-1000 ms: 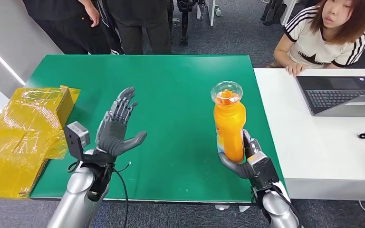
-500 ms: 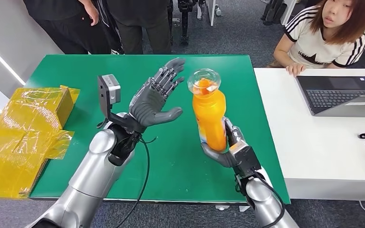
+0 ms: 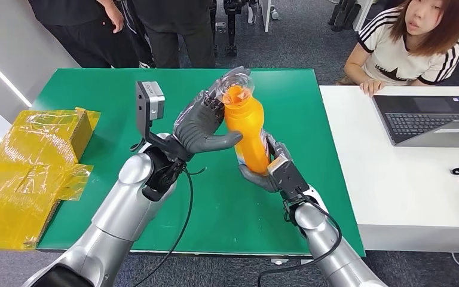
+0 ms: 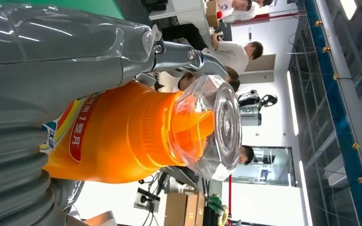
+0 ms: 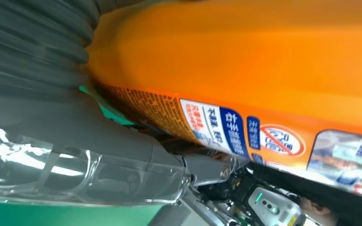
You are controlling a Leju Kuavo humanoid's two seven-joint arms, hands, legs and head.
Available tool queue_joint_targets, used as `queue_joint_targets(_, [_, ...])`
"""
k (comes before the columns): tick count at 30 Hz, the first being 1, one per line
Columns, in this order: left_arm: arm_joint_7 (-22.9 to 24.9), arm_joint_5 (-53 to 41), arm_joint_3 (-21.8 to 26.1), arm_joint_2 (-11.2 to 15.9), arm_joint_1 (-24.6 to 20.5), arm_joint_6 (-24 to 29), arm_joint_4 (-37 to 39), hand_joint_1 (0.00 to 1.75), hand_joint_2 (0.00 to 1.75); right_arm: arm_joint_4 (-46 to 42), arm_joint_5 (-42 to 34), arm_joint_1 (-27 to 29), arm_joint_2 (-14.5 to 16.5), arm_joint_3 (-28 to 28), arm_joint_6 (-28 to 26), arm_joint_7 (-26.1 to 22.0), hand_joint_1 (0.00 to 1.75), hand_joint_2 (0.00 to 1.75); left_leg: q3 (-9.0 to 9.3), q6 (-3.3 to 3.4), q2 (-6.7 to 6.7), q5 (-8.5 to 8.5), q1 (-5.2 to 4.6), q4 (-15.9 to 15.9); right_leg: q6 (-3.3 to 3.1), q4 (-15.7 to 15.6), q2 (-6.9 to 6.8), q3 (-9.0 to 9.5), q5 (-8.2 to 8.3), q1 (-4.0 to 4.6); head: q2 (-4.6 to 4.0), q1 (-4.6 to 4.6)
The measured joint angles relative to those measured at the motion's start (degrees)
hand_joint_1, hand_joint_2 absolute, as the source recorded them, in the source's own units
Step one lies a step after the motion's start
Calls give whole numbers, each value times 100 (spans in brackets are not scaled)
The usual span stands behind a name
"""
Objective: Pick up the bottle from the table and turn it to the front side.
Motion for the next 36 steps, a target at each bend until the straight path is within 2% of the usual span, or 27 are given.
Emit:
queue_joint_targets(13, [-248, -757, -142, 84, -70, 337, 26, 0, 175, -42, 1, -3, 4, 18, 28, 104, 175, 175, -2, 0, 0, 0, 0, 0, 0, 0, 0, -2, 0, 0, 0, 0])
queue_joint_targets(19, [-350, -1317, -172, 148, -172, 755, 159, 0, 175, -92, 82, -6, 4, 29, 129, 120, 175, 175, -2, 0, 0, 0, 0, 0, 0, 0, 1, -2, 0, 0, 0, 0])
queue_joint_targets(25, [-309, -1500, -171, 219, -334, 784, 413, 0, 175, -104, 96, -23, 4, 35, 202, 203, 175, 175, -3, 0, 0, 0, 0, 0, 0, 1, 0, -2, 0, 0, 0, 0])
queue_joint_targets(36, [-195, -1448, -171, 180, -500, 645, 721, 0, 175, 55, 66, -135, 12, 58, 230, 233, 175, 175, -6, 0, -2, 0, 0, 0, 0, 0, -1, -2, 0, 0, 0, 1])
